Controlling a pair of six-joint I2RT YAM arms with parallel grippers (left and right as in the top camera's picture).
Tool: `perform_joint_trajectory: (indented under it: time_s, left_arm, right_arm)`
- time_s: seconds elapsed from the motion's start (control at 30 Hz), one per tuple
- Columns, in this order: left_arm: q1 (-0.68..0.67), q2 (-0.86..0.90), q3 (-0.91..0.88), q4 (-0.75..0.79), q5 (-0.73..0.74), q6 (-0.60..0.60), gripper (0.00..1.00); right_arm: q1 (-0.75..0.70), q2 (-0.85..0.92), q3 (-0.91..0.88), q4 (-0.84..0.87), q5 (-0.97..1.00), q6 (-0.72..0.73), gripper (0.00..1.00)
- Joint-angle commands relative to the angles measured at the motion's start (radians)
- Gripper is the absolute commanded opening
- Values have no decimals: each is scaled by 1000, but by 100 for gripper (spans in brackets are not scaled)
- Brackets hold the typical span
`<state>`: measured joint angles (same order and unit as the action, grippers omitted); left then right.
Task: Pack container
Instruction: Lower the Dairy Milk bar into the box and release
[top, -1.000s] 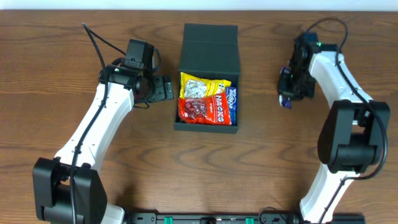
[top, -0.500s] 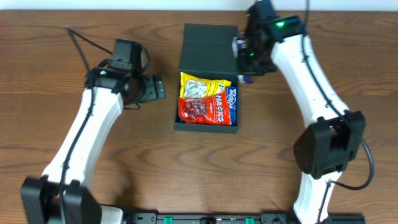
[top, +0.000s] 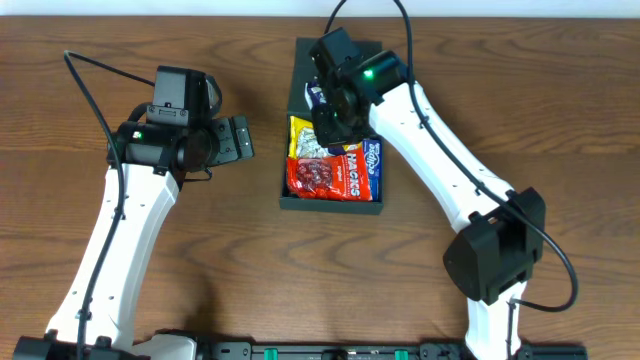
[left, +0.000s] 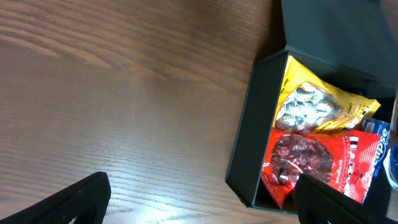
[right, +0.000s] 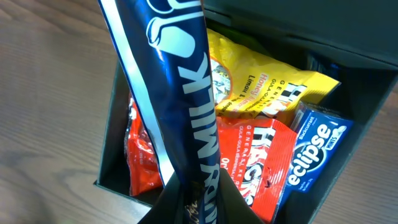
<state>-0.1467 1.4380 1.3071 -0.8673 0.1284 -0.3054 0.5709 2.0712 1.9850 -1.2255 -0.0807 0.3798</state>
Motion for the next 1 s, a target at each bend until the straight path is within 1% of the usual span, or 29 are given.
perform_joint_trajectory:
  time_s: [0.0,0.13,0.17,0.2,0.23,0.27,0.3,0.43,0.5,0.53,0.57,0.6,0.63,0.67,0.7,0.73,0.8,0.83,0.87,0.9,0.93,0.97]
  left_arm:
    - [3,-13,13,-8,2,23,95]
    - [3,-13,13,-8,2,45,95]
    - [3,-13,13,-8,0,45,95]
    - [3,-13,13,-8,0,45,95]
    - [3,-13,13,-8,0,45,95]
    - [3,-13,13,-8,0,45,95]
    - [3,-13,13,-8,0,45,95]
    - [3,-13,13,-8,0,45,95]
    - [3,-13,13,-8,0,45,95]
    - [3,-13,13,-8,0,45,95]
    - [3,-13,13,-8,0,45,95]
    - [3,-13,13,-7,0,45,95]
    - [3,-13,13,-7,-1,45,95]
    - [3,-13,13,-7,-1,45,95]
    - [3,-13,13,-7,-1,45,95]
    - [3,-13,13,-2,-1,45,95]
    - [3,-13,12,13,-1,45,95]
    - [3,-13,12,28,-1,45,98]
    - [3,-13,12,41,-1,45,92]
    - [3,-13,12,56,-1,45,74]
    - [3,-11,12,78,-1,45,62]
    - [3,-10,12,98,-1,45,55]
  right_arm:
    - [6,-2,12,3,33,-113,10]
    - [6,-2,12,-1,75,-413,12]
    - [5,-2,12,-2,76,-526,13]
    - [6,-2,12,-1,76,-606,14]
    - [6,-2,12,0,76,-653,15]
    - [6,-2,12,3,76,-706,19]
    - [6,-2,12,6,76,-767,20]
    - [5,-2,12,8,76,-909,20]
    - [4,-2,12,12,77,-954,22]
    - [4,-2,12,17,78,-958,26]
    - [4,-2,12,23,79,-958,34]
    - [4,-2,12,32,85,-957,53]
    - [4,-2,12,37,100,-956,58]
    - [2,-2,12,46,143,-925,57]
    - [-3,-2,12,63,189,-860,54]
    - [-19,-2,12,86,234,-772,45]
    - [-57,-2,12,112,240,-668,29]
    - [-86,-2,12,124,229,-605,18]
    - [-113,-2,12,130,211,-560,13]
    - [-137,-2,12,133,188,-535,8]
    - [-169,-2,12,134,151,-509,2]
    - [-198,-2,12,134,117,-493,2]
